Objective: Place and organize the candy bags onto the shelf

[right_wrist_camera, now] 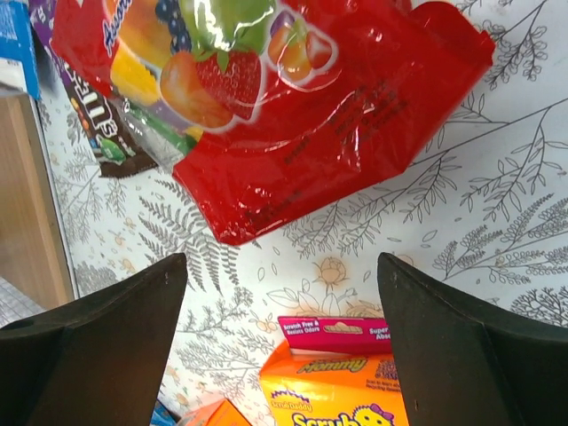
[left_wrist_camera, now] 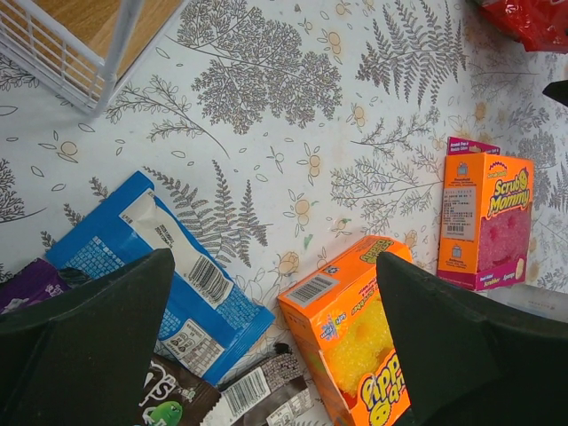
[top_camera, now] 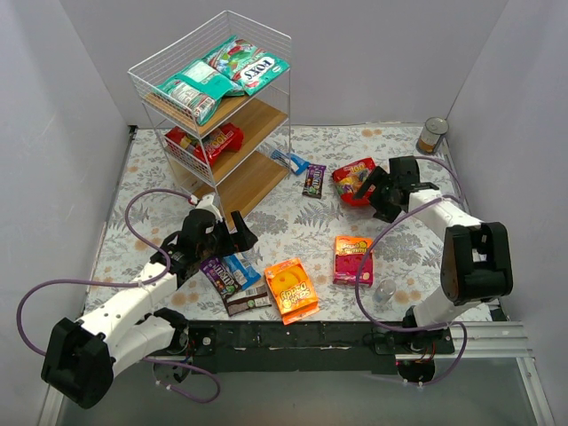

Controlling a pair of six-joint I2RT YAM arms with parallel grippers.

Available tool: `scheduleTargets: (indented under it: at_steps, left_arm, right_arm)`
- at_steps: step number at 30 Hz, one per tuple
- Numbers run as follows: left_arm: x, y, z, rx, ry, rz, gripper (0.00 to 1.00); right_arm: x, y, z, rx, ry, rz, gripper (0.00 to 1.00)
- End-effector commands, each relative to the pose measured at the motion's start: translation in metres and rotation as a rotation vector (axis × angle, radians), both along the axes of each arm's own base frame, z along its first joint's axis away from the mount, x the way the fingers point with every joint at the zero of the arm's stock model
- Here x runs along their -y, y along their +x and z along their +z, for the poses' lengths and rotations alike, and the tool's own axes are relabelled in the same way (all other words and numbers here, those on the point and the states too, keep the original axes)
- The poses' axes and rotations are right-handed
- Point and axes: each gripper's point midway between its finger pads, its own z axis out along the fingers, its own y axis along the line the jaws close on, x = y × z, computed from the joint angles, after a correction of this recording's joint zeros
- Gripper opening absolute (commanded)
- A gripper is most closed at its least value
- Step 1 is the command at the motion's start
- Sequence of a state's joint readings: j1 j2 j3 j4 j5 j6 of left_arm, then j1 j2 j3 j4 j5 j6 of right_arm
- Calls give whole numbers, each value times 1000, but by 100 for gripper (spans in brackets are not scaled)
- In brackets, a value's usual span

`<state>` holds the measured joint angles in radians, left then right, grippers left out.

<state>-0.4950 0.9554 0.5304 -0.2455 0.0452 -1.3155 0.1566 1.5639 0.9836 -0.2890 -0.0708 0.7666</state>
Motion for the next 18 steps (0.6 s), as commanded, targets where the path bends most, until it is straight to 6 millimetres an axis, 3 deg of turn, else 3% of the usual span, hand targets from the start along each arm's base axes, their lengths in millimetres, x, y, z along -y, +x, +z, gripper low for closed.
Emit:
scheduleTargets:
  at_steps: [1,6,8,9,10,13,18]
  left_arm:
    - [4,5,20,64,-22,-18,98]
    - [3,5,20,64,-13,-18,98]
    - [2,6,21,64,-8,-15,98]
    - [2,6,22,68,-7,-17,98]
    - [2,7,24,72,-5,-14,98]
    - [1,8,25,73,2,-15,98]
    - [-1,8,26,76,15,-13,98]
  right_arm:
    - [4,32,9,68,26,-82,95]
    - [9,51,1,90,104,-162,95]
    - [10,48,-9,93,162,-208,95]
    - [7,63,7,193,211,-206,94]
    - [6,55,-4,185,229,-220,94]
    - [1,61,3,261,306,-238,94]
    - [4,59,-8,262,356,-313,91]
